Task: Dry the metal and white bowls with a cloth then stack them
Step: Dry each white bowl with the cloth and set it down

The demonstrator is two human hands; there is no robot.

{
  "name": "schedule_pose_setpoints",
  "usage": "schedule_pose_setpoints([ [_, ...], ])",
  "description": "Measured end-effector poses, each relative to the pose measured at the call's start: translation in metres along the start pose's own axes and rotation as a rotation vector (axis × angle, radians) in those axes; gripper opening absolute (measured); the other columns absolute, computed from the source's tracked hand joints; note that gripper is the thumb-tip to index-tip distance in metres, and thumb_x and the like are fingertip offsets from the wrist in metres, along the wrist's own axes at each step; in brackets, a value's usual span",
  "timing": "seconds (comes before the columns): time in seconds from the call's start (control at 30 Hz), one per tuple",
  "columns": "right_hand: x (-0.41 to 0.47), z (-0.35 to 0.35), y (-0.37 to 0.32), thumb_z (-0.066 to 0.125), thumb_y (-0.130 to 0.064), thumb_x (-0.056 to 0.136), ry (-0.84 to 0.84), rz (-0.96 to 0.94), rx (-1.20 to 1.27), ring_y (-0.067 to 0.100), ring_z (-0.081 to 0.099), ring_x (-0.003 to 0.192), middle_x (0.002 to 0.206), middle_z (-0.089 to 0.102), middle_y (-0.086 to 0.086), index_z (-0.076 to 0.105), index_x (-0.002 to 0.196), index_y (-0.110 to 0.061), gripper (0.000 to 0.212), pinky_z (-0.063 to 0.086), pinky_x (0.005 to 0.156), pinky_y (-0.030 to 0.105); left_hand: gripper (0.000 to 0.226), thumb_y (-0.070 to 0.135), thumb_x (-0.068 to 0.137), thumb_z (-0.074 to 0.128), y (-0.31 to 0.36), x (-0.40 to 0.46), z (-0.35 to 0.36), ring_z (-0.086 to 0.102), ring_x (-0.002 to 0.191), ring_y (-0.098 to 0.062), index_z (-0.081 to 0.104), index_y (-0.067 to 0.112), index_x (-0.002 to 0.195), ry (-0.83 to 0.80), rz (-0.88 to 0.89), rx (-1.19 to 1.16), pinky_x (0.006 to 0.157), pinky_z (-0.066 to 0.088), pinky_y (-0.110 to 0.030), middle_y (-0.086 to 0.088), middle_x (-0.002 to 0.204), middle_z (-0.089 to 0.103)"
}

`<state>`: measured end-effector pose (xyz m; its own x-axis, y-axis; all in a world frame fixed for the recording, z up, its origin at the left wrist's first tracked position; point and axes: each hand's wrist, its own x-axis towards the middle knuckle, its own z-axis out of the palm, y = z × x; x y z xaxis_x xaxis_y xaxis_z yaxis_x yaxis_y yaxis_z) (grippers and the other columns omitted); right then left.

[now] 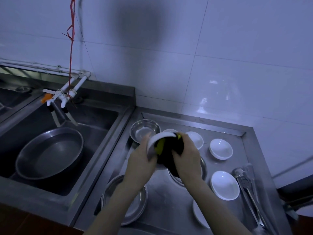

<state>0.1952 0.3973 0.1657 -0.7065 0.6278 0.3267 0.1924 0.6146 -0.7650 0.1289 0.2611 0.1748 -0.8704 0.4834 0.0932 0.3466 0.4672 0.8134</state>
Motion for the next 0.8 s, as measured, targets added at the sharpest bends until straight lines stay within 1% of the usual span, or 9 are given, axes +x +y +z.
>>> schedule_pose_setpoints([
  [0.07,0.0,0.0,0.001,0.062,-0.007,0.078,0.008,0.208,0.197,0.015,0.056,0.087,0.088,0.059,-0.017,0.051,0.109,-0.035,0.043,0.037,0.067,0.009,0.047,0.013,0.091,0.056,-0.009,-0.005,0.011,0.063,0.081,-0.01,0.044,0.034,0.132,-0.018,-0.122,-0.161,0.07,0.055,-0.026,0.002,0.098,0.066],
  [0.17,-0.003,0.001,0.008,0.061,-0.006,0.079,-0.06,0.145,0.034,0.025,0.059,0.089,0.095,0.061,-0.004,0.051,0.117,-0.025,0.044,0.04,0.07,0.028,0.04,0.002,0.09,0.047,-0.014,-0.004,0.017,0.064,0.087,-0.018,0.048,0.015,0.129,-0.13,-0.193,-0.173,0.073,0.059,-0.037,-0.002,0.1,0.063],
  [0.23,-0.002,0.001,0.011,0.063,-0.005,0.078,-0.084,-0.137,-0.22,0.032,0.063,0.08,0.105,0.062,0.002,0.05,0.119,-0.023,0.046,0.049,0.064,0.038,0.041,0.002,0.091,0.044,-0.015,0.004,0.011,0.058,0.086,-0.021,0.047,0.016,0.129,-0.185,-0.146,0.061,0.07,0.05,-0.033,-0.002,0.099,0.059],
  [0.3,-0.002,0.007,0.011,0.072,-0.006,0.07,-0.136,-0.374,-0.45,0.03,0.064,0.069,0.105,0.062,0.002,0.052,0.115,-0.022,0.052,0.048,0.049,0.036,0.038,0.006,0.093,0.043,-0.005,0.013,0.005,0.057,0.087,-0.023,0.045,0.018,0.129,-0.236,-0.047,0.407,0.069,0.041,-0.03,-0.004,0.102,0.058],
  [0.37,0.0,0.01,0.01,0.077,-0.007,0.066,-0.133,-0.394,-0.484,0.027,0.065,0.067,0.105,0.063,0.0,0.052,0.116,-0.022,0.058,0.047,0.047,0.034,0.039,0.008,0.096,0.042,0.005,0.017,0.0,0.061,0.087,-0.024,0.039,0.019,0.134,-0.215,0.057,0.626,0.068,0.043,-0.031,-0.007,0.106,0.062],
  [0.5,0.004,0.009,0.007,0.067,-0.007,0.077,-0.008,-0.053,-0.113,0.023,0.062,0.084,0.106,0.063,-0.004,0.051,0.117,-0.026,0.047,0.048,0.067,0.034,0.053,0.026,0.096,0.05,-0.004,0.012,-0.003,0.063,0.09,-0.019,0.029,0.034,0.144,-0.01,0.071,0.287,0.075,0.055,-0.039,0.002,0.11,0.064],
  [0.6,0.005,0.009,0.005,0.062,-0.007,0.08,-0.001,0.316,0.21,0.023,0.059,0.095,0.096,0.061,-0.004,0.051,0.113,-0.024,0.039,0.04,0.076,0.029,0.044,0.022,0.093,0.057,-0.01,0.006,0.004,0.066,0.084,-0.014,0.04,0.031,0.132,-0.057,-0.173,-0.092,0.066,0.052,-0.024,0.005,0.093,0.066],
  [0.7,0.003,0.01,0.008,0.062,-0.006,0.079,-0.04,0.144,0.007,0.027,0.06,0.092,0.102,0.064,0.002,0.05,0.122,-0.021,0.046,0.046,0.077,0.035,0.033,0.004,0.09,0.049,-0.013,0.007,0.009,0.063,0.081,-0.02,0.051,0.018,0.12,-0.11,-0.184,-0.096,0.062,0.051,-0.025,-0.002,0.092,0.062],
  [0.8,0.002,0.012,0.009,0.069,-0.003,0.072,-0.097,-0.274,-0.308,0.032,0.064,0.077,0.109,0.063,0.004,0.049,0.12,-0.022,0.055,0.052,0.057,0.041,0.025,0.006,0.095,0.045,-0.004,0.018,-0.002,0.058,0.082,-0.021,0.048,0.012,0.119,-0.217,-0.086,0.369,0.062,0.038,-0.026,-0.003,0.097,0.061],
])
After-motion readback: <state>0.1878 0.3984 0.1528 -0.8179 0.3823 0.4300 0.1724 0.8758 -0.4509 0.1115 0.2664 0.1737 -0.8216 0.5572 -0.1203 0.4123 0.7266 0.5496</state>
